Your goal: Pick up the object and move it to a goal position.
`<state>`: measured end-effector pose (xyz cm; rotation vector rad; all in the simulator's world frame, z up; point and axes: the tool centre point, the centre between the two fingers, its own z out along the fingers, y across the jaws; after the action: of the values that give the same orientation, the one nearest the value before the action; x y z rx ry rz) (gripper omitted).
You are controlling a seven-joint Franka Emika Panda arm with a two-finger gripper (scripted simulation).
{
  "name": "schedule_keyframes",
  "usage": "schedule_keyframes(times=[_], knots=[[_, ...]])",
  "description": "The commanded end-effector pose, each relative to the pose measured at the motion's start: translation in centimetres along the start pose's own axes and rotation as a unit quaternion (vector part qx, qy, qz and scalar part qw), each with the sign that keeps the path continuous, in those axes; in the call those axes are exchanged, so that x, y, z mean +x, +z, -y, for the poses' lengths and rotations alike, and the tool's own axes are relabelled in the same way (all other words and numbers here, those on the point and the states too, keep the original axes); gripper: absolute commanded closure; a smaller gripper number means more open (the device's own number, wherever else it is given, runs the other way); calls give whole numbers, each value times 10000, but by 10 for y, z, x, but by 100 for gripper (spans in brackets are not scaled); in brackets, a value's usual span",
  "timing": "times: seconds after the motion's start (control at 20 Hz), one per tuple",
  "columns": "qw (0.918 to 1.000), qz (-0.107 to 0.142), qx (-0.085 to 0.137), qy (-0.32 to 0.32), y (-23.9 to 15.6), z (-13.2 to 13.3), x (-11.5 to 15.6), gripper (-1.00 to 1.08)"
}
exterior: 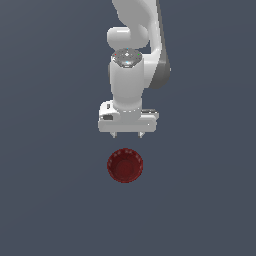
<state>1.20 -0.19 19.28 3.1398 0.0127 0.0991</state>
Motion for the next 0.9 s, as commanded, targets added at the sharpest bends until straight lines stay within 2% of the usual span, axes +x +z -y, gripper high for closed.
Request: schedule_keyframes(times=[0.0,0.45,0.85], knots=[[10000,0,0,0,0,0,0,-20],[9999,53,101,111,7,3,-3,-20],[9975,-73,428,552,22,4,0,-20]])
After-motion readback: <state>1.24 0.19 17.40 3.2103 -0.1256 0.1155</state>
